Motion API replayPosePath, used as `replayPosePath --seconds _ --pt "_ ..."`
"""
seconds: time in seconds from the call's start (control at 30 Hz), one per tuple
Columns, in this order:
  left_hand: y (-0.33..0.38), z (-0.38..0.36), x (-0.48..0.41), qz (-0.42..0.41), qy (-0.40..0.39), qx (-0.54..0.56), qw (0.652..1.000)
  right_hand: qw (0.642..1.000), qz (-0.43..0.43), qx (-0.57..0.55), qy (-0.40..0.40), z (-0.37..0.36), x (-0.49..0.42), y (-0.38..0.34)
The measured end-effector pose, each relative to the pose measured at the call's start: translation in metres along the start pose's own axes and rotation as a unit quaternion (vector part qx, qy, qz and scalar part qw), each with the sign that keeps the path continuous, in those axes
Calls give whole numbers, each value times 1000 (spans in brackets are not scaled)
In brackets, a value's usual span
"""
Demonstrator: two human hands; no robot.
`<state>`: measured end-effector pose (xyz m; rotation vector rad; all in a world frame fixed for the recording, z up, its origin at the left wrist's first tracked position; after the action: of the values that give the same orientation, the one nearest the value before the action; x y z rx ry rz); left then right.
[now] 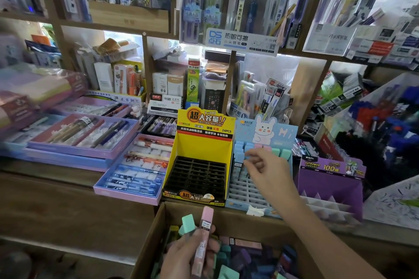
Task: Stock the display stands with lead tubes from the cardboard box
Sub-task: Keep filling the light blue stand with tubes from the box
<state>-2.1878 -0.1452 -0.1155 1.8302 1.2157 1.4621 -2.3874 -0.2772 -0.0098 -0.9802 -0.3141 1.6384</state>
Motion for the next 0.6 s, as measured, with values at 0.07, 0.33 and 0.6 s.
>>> replayPosePath --seconds 0.07,0.33,0.6 --pt "-2 -1 -7 -6 3 55 998 996 -25 -71 -40 -7 13 -4" --pt "-14 -9 -6 -24 -20 140 990 938 -82 -217 -257 -47 63 -14" --pt "-14 -14 -2 -33 -17 142 989 917 -132 -272 -261 -56 75 -9"
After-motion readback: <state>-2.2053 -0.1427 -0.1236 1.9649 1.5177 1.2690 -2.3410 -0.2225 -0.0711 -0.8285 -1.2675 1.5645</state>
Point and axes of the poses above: each hand's wrist, its own x-axis away from the middle knuckle, its own z-axis out of the back of the hand, y = z × x, the point moved 7 cm from there along -x, towards the middle knuckle, and after that the axes turned 1 degree about z, right-handed, at the moved point
